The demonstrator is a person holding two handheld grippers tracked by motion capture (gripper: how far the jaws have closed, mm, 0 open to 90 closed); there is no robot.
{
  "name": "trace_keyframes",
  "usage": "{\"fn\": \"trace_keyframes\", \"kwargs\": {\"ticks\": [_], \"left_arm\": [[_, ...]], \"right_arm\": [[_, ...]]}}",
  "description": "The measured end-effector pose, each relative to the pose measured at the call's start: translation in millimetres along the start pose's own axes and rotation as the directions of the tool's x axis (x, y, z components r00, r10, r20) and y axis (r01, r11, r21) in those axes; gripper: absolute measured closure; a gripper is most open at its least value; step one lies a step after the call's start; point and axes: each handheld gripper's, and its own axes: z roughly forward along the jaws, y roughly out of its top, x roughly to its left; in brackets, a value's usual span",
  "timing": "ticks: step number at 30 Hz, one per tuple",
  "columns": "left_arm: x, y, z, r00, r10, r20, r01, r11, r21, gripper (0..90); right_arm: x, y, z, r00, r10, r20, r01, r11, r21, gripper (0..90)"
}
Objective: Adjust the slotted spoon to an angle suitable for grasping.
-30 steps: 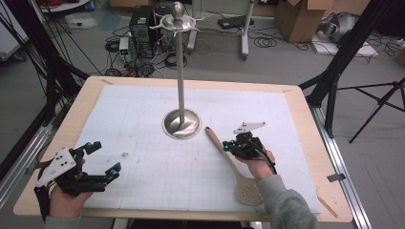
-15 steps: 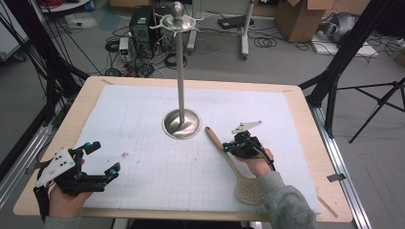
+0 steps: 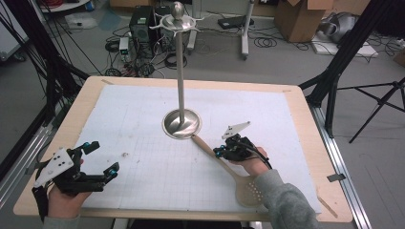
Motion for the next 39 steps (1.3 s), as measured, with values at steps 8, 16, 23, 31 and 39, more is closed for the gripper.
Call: {"fn": "trace_keyframes", "kwargs": {"ticks": [8, 16, 23, 31, 39], "left_arm": [[-0.7, 0.0, 0.6, 1.0, 0.003, 0.003, -0.003, 1.0, 0.003, 1.7], [1.1, 0.5, -1.7, 1.0, 0.003, -0.001, -0.003, 1.0, -0.001, 1.7], [0.7, 0.2, -1.1, 1.0, 0.001, -0.001, -0.001, 1.0, -0.002, 1.7], [1.0, 0.7, -2.5, 1.0, 0.0, -0.004, 0.0, 1.0, -0.006, 1.8], [-0.1, 2.4, -2.9, 1.0, 0.009, -0.001, -0.009, 0.9999, -0.008, 1.7]], "right_arm": [[19.0, 9.0, 10.7, 0.9928, -0.12, 0.007, 0.12, 0.992, 0.046, 90.0], [-0.6, 11.3, 6.0, 0.9928, -0.002, 0.12, -0.001, 1.0, 0.029, 90.0], [3.6, 9.2, 13.9, 0.998, -0.061, 0.014, 0.06, 0.995, 0.078, 90.0], [18.1, 11.5, 17.5, 0.9726, -0.198, -0.121, 0.206, 0.977, 0.057, 90.0], [22.1, 14.5, 2.9, 0.9698, -0.217, -0.112, 0.217, 0.976, -0.011, 90.0]]}}
